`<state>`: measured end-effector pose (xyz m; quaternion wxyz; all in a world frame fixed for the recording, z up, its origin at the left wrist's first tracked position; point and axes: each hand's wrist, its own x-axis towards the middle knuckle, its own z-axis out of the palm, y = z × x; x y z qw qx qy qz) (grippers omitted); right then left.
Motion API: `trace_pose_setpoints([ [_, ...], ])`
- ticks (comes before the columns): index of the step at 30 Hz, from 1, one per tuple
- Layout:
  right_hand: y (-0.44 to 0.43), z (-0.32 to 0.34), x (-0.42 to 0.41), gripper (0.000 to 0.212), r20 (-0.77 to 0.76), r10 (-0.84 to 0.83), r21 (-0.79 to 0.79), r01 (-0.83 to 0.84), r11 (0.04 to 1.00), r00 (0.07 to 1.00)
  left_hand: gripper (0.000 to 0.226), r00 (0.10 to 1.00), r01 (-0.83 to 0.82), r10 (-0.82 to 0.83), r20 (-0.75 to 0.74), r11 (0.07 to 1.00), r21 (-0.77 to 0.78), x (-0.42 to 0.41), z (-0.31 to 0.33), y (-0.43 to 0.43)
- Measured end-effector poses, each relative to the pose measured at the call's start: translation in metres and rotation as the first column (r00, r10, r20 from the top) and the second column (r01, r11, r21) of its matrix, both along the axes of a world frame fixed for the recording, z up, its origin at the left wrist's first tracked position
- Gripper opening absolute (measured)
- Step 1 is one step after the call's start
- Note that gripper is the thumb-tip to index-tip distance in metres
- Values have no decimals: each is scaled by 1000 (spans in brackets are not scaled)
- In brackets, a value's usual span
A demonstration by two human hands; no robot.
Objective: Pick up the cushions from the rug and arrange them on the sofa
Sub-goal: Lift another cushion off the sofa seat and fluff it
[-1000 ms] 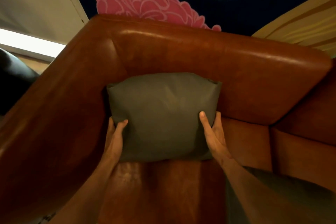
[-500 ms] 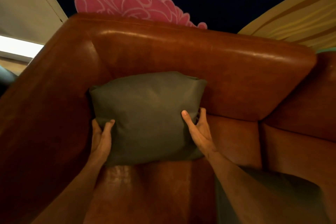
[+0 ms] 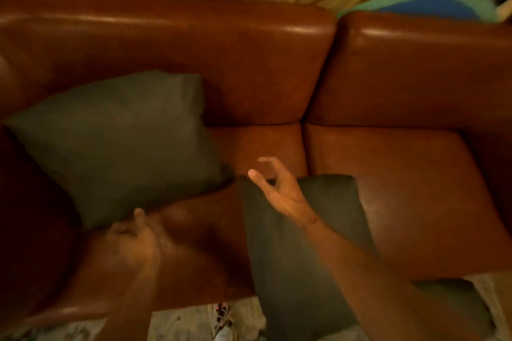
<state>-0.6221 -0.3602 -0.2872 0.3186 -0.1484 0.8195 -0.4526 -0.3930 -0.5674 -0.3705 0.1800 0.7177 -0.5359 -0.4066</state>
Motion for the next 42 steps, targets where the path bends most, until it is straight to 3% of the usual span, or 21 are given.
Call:
trace_pose_setpoints([
  [2,44,3,-9,59,-58,-42,28,44,999,997,57,998,59,-59,-8,998,37,-18,-5,38],
  [6,156,9,-36,31,-196,-170,37,180,983,966,47,941,303,-267,-206,939,165,-64,2,127],
  [9,230,14,-43,35,-184,-256,35,267,963,949,45,884,438,-404,-234,891,119,-91,17,176],
  [11,272,11,-41,30,-131,-292,75,303,950,947,51,825,549,-541,-163,836,9,-110,31,199],
  [14,329,-2,-16,39,-32,-380,176,379,908,925,58,586,806,-798,141,557,-200,-148,49,215],
  [16,357,-7,19,52,113,-506,175,484,857,855,64,353,933,-896,271,317,-167,-182,57,218],
  [18,374,-15,60,56,201,-595,220,556,801,778,70,160,987,-931,327,145,-70,-215,58,223],
  [21,375,-36,120,70,330,-664,311,587,747,671,79,5,998,-928,373,30,60,-254,51,226],
  [23,362,-49,148,99,445,-722,335,649,682,530,88,-67,985,-931,360,-4,172,-271,43,228],
  [26,331,-60,174,126,629,-710,370,681,632,317,102,-156,937,-940,303,-44,347,-286,34,231],
  [28,308,-62,182,126,729,-672,384,732,563,134,110,-148,910,-956,254,-31,412,-289,32,232],
  [30,288,-63,182,111,789,-614,347,807,477,24,113,-118,900,-971,208,-16,436,-291,32,230],
  [34,272,-61,170,100,790,-614,253,917,307,-12,107,-52,898,-990,131,11,439,-292,41,224],
  [37,283,-53,149,96,755,-652,168,943,289,65,109,47,905,-995,84,78,417,-287,55,214],
  [40,295,-35,104,81,704,-661,8,927,375,261,113,200,913,-979,26,196,358,-282,74,200],
  [42,300,-22,65,89,658,-654,-77,897,436,375,111,330,911,-943,-44,306,278,-281,84,190],
])
